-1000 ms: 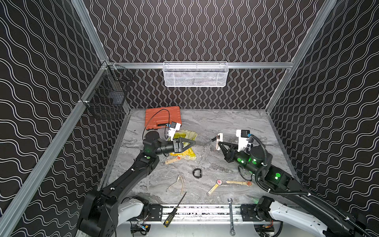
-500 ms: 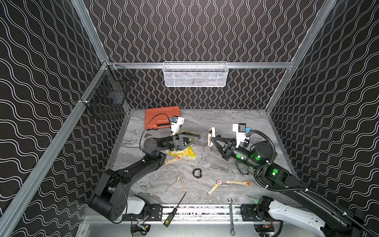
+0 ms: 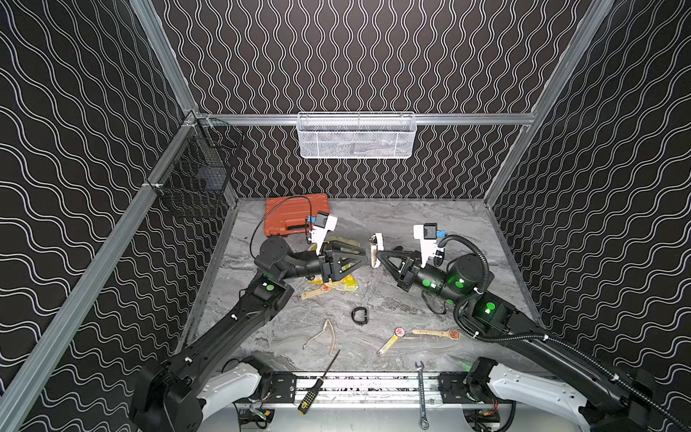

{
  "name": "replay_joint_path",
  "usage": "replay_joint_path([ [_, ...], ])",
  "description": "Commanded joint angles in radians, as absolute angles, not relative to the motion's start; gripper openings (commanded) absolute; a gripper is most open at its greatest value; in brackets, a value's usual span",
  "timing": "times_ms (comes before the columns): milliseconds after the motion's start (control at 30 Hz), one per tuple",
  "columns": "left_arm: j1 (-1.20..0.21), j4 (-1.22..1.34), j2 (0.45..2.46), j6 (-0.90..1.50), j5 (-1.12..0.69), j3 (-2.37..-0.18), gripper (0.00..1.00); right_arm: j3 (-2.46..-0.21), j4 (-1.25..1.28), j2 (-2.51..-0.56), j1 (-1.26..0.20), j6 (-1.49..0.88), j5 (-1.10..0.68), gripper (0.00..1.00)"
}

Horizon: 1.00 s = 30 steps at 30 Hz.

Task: Wipe the watch dial
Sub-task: Pick up the watch at the center of the board.

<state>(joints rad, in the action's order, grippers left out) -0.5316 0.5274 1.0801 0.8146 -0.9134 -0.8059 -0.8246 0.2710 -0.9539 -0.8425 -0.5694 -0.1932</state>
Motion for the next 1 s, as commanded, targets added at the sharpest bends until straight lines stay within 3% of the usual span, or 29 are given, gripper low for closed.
replay_joint_path([
  [0,-0.536,0.353,1.09,0.692,-0.874,-0.816,0.5,-0.833,0.352,-0.963,-0.844,-0.595,-0.216,0.11],
  [600,-0.541,0.431,1.12,0.765,-0.834,-0.814,0.47,-0.845,0.326,-1.0,-0.868,-0.564,-0.197,0.09],
  [800,-0.541,0.457,1.147,0.797,-0.823,-0.823,0.33,-0.843,0.307,-1.008,-0.888,-0.541,-0.177,0.09],
  [867,-0.541,0.506,1.153,0.821,-0.831,-0.809,0.21,-0.851,0.285,-1.011,-0.901,-0.524,-0.156,0.09],
  [967,-0.541,0.477,1.148,0.796,-0.826,-0.811,0.12,-0.839,0.274,-1.006,-0.91,-0.513,-0.119,0.09],
])
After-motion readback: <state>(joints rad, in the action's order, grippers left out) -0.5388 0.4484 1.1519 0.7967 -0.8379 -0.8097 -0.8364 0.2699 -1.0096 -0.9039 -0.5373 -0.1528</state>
